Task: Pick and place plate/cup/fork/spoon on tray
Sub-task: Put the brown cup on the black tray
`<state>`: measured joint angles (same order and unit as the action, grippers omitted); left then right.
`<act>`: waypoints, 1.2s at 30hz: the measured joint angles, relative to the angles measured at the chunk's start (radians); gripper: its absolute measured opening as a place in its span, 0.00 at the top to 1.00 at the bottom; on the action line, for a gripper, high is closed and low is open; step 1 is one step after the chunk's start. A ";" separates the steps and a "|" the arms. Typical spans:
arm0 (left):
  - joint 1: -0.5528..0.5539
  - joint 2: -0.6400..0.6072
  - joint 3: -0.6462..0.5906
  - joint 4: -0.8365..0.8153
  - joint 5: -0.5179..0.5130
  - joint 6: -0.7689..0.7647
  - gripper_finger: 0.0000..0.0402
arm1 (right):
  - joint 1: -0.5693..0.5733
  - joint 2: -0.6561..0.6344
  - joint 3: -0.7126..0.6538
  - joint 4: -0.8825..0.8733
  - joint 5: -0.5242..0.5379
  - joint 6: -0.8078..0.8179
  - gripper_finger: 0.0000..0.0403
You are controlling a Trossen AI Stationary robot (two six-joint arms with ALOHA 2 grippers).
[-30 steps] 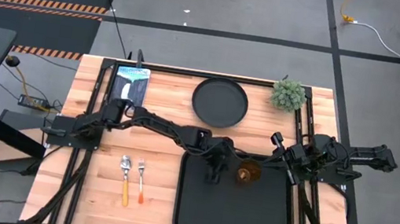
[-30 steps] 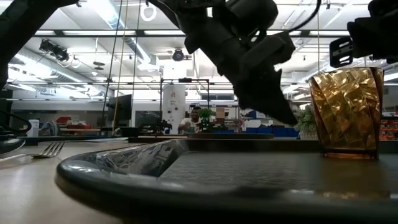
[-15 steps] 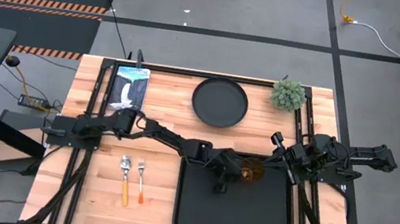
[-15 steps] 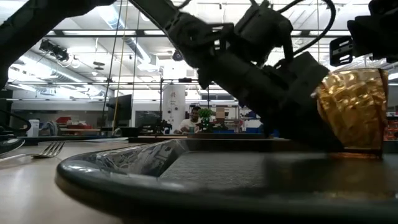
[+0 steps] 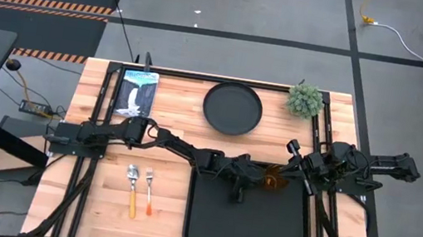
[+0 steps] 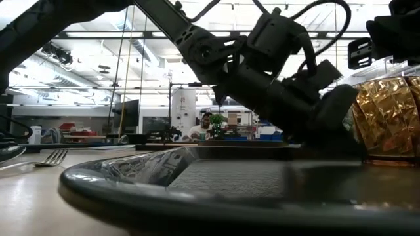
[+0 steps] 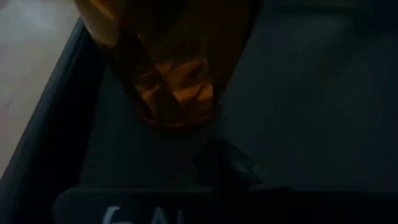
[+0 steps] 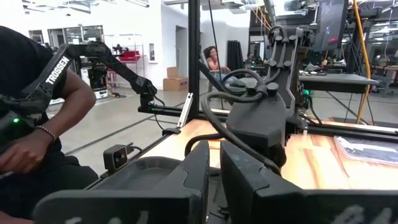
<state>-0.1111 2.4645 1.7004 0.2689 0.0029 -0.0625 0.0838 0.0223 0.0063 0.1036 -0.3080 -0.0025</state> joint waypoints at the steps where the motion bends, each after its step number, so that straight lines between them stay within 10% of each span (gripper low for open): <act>1: 0.000 0.000 0.000 0.006 -0.001 0.000 0.97 | 0.000 0.000 0.000 0.000 0.000 0.000 0.89; 19: -0.001 0.133 0.092 0.283 -0.081 -0.031 0.97 | 0.000 0.003 0.000 0.000 0.000 0.000 0.89; 36: 0.010 0.239 0.427 -0.152 -0.097 0.145 0.97 | 0.000 0.004 0.000 0.035 0.000 0.000 0.89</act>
<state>-0.1012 2.7033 2.1273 0.1164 -0.0937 0.0822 0.0837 0.0261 0.0066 0.1381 -0.3084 -0.0029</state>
